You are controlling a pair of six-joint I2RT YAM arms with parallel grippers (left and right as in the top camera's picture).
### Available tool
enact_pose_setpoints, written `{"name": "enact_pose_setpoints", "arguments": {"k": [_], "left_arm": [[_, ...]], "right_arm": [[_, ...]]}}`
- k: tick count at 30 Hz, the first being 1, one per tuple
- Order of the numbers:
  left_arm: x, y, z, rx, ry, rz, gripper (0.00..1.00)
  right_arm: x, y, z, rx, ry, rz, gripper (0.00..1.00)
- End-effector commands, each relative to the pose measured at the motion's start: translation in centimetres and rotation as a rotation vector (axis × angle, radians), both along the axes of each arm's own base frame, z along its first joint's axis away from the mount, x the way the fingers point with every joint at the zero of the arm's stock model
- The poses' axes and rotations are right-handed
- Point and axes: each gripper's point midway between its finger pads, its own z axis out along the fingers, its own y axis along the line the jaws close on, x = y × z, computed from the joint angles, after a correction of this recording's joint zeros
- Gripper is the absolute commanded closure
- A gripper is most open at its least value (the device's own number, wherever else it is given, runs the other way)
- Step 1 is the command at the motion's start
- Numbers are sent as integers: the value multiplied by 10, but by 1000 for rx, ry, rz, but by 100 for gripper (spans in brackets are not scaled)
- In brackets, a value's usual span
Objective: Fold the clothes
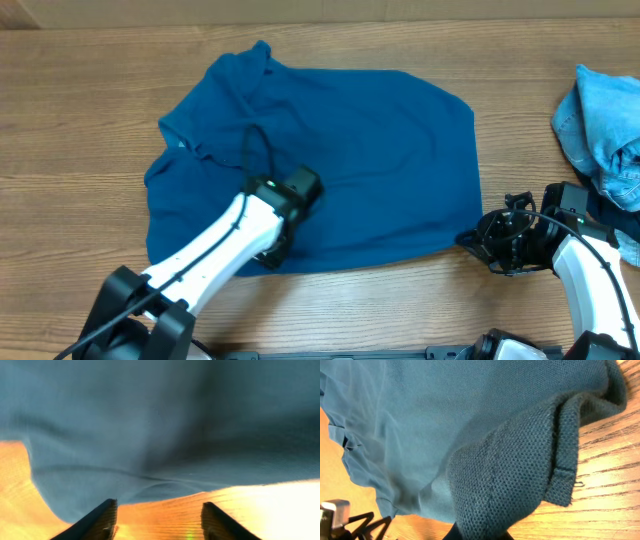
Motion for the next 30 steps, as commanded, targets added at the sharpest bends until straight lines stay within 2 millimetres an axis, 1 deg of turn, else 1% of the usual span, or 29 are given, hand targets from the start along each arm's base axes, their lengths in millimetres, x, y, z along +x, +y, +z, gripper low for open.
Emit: {"name": "enact_pose_setpoints", "arguments": {"k": [1, 3, 7, 11, 16, 19, 23, 25, 26, 30], "left_arm": [[2, -16, 6, 27, 34, -272, 26], [2, -18, 6, 30, 54, -343, 23], [3, -17, 4, 39, 77, -411, 22], [-5, -14, -4, 49, 99, -422, 21], [-16, -22, -13, 59, 97, -463, 23], [-22, -23, -22, 67, 94, -480, 23], [-25, -24, -30, 65, 85, -496, 24], [-25, -22, -31, 74, 83, -494, 29], [-25, -21, -31, 76, 81, -487, 29], [-28, -19, -40, 67, 68, -470, 27]], "right_arm": [[9, -2, 10, -12, -49, 7, 96], [9, -2, 10, -12, -47, 7, 96], [7, -2, 10, -9, -40, 8, 96], [7, -1, 9, -8, -38, 8, 96], [7, -1, 9, -9, -39, 8, 96], [8, -2, 10, -10, -43, 7, 96], [7, -1, 10, -8, -39, 7, 96], [7, -1, 10, -8, -38, 7, 96], [7, -1, 10, -8, -38, 7, 96], [7, -1, 10, -8, -39, 7, 96]]}}
